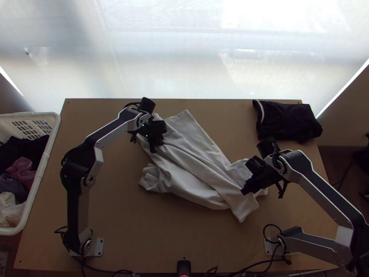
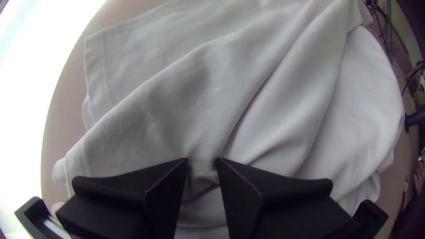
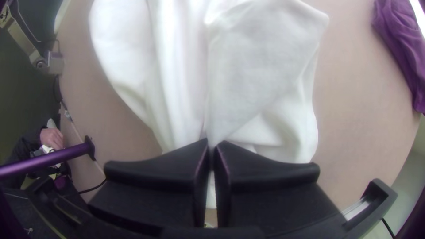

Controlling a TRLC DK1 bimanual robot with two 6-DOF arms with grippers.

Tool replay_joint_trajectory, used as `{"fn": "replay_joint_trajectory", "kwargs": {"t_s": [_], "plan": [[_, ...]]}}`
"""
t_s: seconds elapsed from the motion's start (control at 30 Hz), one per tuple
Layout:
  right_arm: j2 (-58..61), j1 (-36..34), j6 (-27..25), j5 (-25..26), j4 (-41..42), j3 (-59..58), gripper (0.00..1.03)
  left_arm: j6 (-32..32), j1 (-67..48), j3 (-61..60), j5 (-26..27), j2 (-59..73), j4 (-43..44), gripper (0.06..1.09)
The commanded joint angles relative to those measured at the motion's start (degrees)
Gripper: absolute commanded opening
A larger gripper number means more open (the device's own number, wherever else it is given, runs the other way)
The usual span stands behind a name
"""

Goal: Fold the t-shirt

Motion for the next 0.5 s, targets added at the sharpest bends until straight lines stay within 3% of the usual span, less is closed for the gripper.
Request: {"fn": "replay_joint_trajectory", "kwargs": {"t_s": [0.0, 0.27, 0.47], "plan": [[0.14, 0.23, -0.32, -0.01, -0.05, 0.12, 0.03, -1.62, 0.08, -9.28, 0.25, -8.36, -0.97, 0.46], [0.4, 0.67, -0.76, -0.1, 0.04, 0.2, 0.03, -3.37, -1.33, -15.79, 1.13, -17.41, -8.79, 0.46], [0.58, 0.93, -1.11, -0.45, 0.39, 0.2, 0.03, -4.52, -1.24, -23.52, 2.01, -22.86, -7.21, 0.46]]}}
